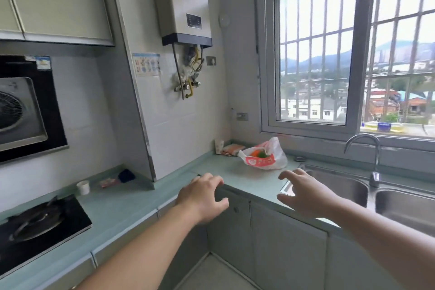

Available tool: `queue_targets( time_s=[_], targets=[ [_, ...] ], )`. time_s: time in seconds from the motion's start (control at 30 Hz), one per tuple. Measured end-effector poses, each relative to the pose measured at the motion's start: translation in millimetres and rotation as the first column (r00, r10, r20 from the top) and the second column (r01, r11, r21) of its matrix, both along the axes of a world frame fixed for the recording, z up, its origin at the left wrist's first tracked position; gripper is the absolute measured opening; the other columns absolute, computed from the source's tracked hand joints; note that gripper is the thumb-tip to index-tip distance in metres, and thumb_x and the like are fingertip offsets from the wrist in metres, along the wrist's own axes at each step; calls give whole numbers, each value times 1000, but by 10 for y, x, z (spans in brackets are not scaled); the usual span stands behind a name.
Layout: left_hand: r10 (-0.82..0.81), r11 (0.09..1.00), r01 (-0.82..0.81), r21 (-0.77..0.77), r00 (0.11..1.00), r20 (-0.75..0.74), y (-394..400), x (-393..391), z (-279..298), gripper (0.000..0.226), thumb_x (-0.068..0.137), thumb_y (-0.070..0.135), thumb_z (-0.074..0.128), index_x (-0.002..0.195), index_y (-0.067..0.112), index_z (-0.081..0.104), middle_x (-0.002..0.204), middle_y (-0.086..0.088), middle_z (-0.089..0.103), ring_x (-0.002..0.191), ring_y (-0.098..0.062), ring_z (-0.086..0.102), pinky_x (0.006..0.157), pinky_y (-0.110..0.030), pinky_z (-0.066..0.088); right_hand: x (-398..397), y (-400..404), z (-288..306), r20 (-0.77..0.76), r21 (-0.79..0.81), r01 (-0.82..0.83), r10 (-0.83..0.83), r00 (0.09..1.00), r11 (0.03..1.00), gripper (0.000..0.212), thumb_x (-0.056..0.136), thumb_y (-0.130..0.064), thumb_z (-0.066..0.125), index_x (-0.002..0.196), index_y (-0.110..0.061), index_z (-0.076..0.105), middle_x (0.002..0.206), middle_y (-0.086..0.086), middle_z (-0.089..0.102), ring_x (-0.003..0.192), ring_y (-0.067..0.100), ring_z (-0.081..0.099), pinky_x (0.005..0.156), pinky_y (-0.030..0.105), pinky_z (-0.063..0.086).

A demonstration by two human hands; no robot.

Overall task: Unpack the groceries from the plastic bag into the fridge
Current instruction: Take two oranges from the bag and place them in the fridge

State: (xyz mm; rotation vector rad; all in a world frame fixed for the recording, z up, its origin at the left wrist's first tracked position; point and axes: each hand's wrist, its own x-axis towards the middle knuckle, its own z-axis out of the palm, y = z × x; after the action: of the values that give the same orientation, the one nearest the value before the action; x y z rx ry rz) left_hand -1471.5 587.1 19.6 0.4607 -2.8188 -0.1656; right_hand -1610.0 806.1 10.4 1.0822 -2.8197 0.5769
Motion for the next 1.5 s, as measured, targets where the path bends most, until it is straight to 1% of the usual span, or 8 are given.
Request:
queue_targets(
  time_s=[0.1,0.5,0.67,0.8,1.07,1.17,1.33,1.5],
  targets=[
    [-18,1000,18,-5,1000,-1,57,-348,44,49,85,52,51,130,33,48,135,11,48,124,-15,45,94,-34,42,-300,127,-32,31,-12,32,-32,999,999,54,82,-48,57,131,-29,43,115,-3,51,112,17,50,92,34,47],
    [-86,996,86,10,995,49,-636,-1852,-282,46,87,51,49,130,34,44,136,11,43,123,-13,44,90,-35,46,-1528,-453,-165,0,95,9,-9,1000,995,56,86,-47,59,137,-29,41,129,-5,46,88,10,51,82,23,44],
    [-87,988,86,131,996,1,-1272,-2678,-334,47,87,50,50,131,34,44,136,12,44,119,-13,47,81,-31,43,-2296,-999,-83,2,102,64,-64,998,993,54,86,-45,61,135,-31,43,135,-4,46,104,14,56,93,29,46],
    [-103,977,103,188,995,-9,-1601,-3253,-431,47,89,51,51,132,33,44,137,10,44,114,-14,50,77,-29,39,-2760,-1372,-177,19,130,85,-88,996,988,54,87,-45,60,136,-31,42,133,-3,47,98,13,57,90,28,47],
    [-179,950,174,260,984,-2,-1942,-4395,-667,41,87,50,51,126,37,48,150,8,36,122,-17,50,83,-34,49,-3773,-1782,-500,81,159,84,-98,992,984,55,86,-44,60,136,-30,42,134,-4,46,118,15,52,98,31,44],
    [-192,947,173,271,980,44,-2077,-4875,-811,39,85,51,52,122,39,49,151,6,34,121,-19,51,85,-36,50,-4278,-1942,-648,106,122,93,-107,989,988,53,86,-43,61,134,-29,45,129,-2,50,113,15,53,97,29,44],
    [-209,944,174,280,973,98,-2290,-5723,-907,42,86,48,54,125,32,51,133,8,46,113,-16,52,90,-37,49,-5213,-2269,-952,217,1,123,-120,969,992,46,87,-41,63,129,-26,51,111,-4,52,99,14,56,88,24,46],
    [-212,944,156,290,962,172,-2496,-6563,-1115,44,82,45,55,124,33,52,131,3,49,116,-20,52,96,-39,47,-5957,-2624,-1201,272,-25,126,-115,956,992,46,88,-38,62,130,-23,53,123,2,58,96,14,54,82,24,47]
  ],
)
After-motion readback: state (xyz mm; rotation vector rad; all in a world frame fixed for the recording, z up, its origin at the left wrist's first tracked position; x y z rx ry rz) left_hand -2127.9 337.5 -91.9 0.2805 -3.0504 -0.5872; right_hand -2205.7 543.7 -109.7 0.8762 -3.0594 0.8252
